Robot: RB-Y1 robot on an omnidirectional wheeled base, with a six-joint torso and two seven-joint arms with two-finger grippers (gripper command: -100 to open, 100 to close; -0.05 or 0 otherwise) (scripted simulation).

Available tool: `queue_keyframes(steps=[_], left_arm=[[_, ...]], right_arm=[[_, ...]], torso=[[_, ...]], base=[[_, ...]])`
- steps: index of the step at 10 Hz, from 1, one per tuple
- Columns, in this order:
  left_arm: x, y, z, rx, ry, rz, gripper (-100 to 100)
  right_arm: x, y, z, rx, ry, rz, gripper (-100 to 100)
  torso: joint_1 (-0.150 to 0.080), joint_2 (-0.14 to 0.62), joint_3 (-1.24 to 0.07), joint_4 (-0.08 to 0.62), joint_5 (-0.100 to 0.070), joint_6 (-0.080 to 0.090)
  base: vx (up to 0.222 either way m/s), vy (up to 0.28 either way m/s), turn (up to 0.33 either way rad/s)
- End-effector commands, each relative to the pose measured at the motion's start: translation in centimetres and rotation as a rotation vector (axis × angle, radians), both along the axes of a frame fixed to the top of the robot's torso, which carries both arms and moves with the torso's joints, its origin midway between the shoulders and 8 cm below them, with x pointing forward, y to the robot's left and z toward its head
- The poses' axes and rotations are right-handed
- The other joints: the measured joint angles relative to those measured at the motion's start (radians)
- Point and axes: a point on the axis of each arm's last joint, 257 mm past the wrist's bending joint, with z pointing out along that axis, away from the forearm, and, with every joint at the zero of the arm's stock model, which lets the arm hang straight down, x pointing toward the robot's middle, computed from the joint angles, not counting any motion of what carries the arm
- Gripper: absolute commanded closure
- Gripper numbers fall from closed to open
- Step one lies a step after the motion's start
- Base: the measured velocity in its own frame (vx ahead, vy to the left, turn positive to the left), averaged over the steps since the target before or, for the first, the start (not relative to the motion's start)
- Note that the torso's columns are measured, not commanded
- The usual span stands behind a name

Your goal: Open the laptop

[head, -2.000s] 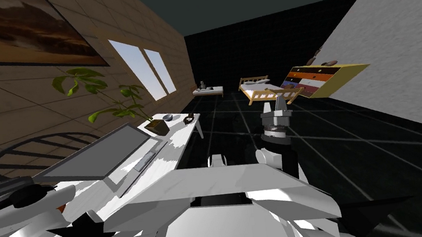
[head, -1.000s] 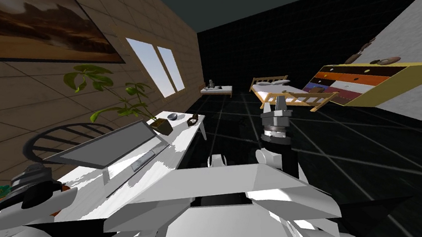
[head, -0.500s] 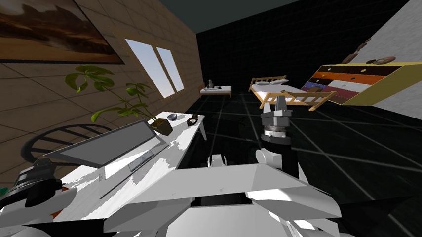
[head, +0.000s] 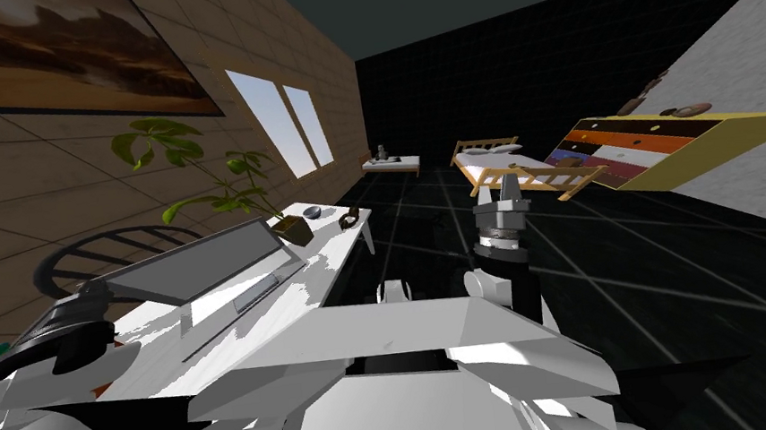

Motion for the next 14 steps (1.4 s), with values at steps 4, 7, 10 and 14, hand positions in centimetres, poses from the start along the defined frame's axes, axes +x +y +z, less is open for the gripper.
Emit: queue_keyframes(steps=[4,7,10,14], left_arm=[[4.0,-0.6,-0.7,-0.006,0.002,-0.031,-100],[7.6,-1.2,-1.2,-0.011,0.011,-0.058,-100],[10.0,-1.7,-0.9,-0.011,0.001,-0.077,-100],[13.9,-2.7,-0.5,-0.009,0.002,-0.109,-100]], right_arm=[[0.0,0.0,0.0,0.000,0.000,0.000,0],[0.0,0.0,0.0,0.000,0.000,0.000,0],[0.0,0.0,0.0,0.000,0.000,0.000,0],[0.0,0.0,0.0,0.000,0.000,0.000,0]], torso=[[0.000,0.001,0.000,0.000,0.000,0.000],[0.000,0.000,0.000,0.000,0.000,0.000],[0.000,0.000,0.000,0.000,0.000,0.000],[0.000,0.000,0.000,0.000,0.000,0.000]], base=[[-0.020,0.011,0.087],[-0.024,0.016,0.082],[-0.021,0.010,0.067],[-0.023,0.012,0.076]])
